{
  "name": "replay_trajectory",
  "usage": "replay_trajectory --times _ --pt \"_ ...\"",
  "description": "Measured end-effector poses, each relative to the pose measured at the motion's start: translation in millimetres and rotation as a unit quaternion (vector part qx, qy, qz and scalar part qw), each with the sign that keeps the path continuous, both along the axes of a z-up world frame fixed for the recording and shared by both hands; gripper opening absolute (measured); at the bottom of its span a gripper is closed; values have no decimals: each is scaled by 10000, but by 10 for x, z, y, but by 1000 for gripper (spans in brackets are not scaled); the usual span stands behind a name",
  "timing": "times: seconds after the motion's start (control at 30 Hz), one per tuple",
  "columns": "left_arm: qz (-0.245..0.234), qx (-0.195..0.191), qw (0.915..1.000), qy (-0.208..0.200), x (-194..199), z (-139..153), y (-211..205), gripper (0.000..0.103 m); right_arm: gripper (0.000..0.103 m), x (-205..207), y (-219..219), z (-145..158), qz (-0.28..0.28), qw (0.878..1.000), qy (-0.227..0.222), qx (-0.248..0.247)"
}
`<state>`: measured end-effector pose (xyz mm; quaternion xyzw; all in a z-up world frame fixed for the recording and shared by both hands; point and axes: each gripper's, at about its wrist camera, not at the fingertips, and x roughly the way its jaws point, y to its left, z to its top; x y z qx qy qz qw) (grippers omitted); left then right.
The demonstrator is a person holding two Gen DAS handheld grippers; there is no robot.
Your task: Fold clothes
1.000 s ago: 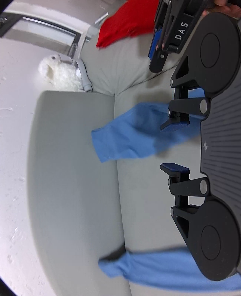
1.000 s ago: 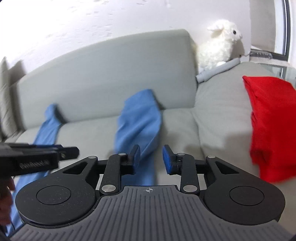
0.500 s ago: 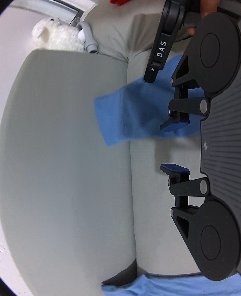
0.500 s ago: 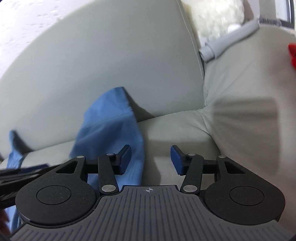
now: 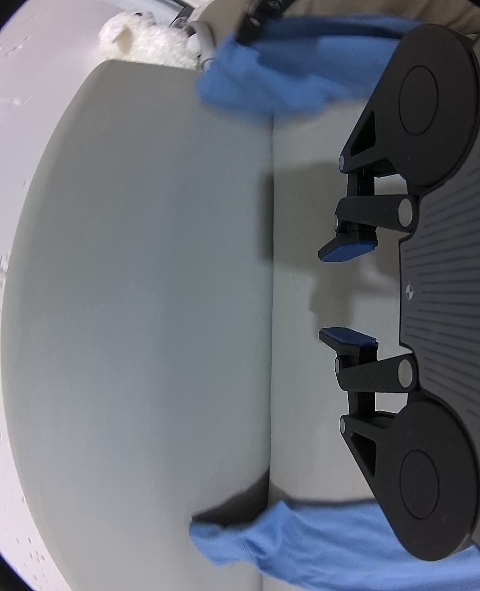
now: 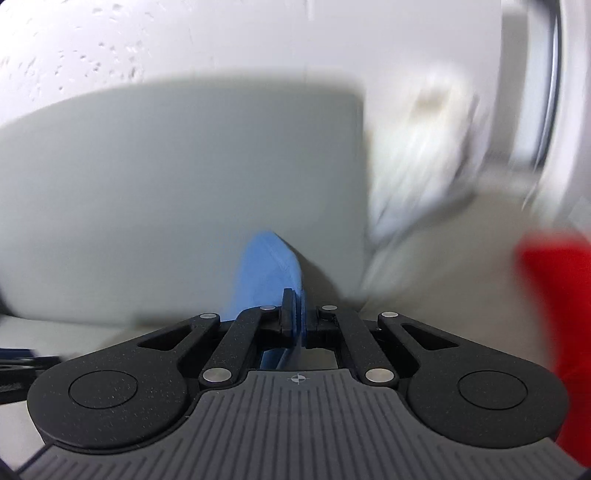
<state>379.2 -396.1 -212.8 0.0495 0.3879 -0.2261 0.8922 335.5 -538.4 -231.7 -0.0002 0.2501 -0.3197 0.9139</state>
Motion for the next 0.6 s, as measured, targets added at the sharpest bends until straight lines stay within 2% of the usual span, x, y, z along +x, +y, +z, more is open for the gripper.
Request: replay_trajectory --times 0.03,0.07,0.1,0.13,0.17,0.27,0.47,0.6 --pt "35 18 10000 -8 4 3 29 39 4 111 161 18 210 9993 157 -271" --pt "129 61 9999 -22 18 11 119 39 15 222 306 15 550 9977 291 -285" --pt "212 97 9997 -31 30 17 201 39 22 314 418 3 917 9949 387 -133" --pt "239 98 9997 -12 38 17 245 39 42 406 531 -9 1282 9906 482 18" --pt "260 93 9996 15 45 16 290 39 50 471 613 -12 1570 9858 509 315" --pt "136 -22 9999 92 45 -6 309 39 50 470 662 5 1700 9810 385 850" --pt "-575 -236 9980 137 -11 -43 -124 39 51 47 170 -75 1226 9858 237 1120" --pt "-861 -58 9960 230 -41 -153 -406 40 50 -272 -227 -199 913 9889 323 1125"
